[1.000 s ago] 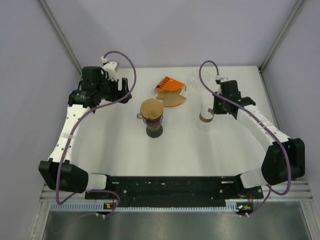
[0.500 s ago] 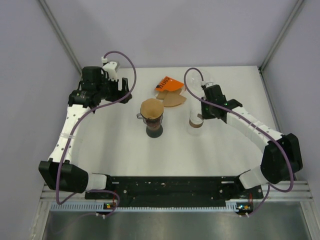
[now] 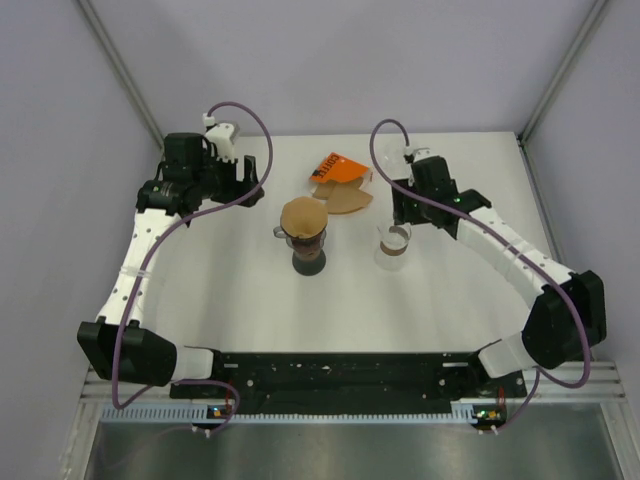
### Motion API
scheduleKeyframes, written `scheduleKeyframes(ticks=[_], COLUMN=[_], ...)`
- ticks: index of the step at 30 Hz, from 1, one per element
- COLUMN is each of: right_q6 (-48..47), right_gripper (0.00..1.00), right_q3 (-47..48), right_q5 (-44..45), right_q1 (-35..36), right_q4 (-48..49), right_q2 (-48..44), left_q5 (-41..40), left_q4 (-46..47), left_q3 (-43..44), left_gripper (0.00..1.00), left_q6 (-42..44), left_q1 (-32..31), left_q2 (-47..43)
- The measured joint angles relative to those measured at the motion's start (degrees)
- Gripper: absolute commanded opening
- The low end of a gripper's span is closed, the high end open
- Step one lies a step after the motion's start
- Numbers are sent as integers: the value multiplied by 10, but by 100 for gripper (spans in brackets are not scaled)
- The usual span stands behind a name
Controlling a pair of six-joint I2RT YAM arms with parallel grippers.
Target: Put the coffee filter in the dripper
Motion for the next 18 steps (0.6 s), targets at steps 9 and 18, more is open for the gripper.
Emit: scheduleKeyframes(ticks=[9, 18], right_q6=[-14, 9], right_gripper=[69, 75], right_q3=[130, 343], right_q5=[-59, -96], right_q1=[-140, -209], right_q4=[38, 89], right_q2=[10, 258], left_q5=[-1, -11], left_q4=[0, -1], left_q3=[0, 1], left_gripper=[86, 86], left_q6=[0, 3], left_q1=[2, 2], left_q2=[0, 7])
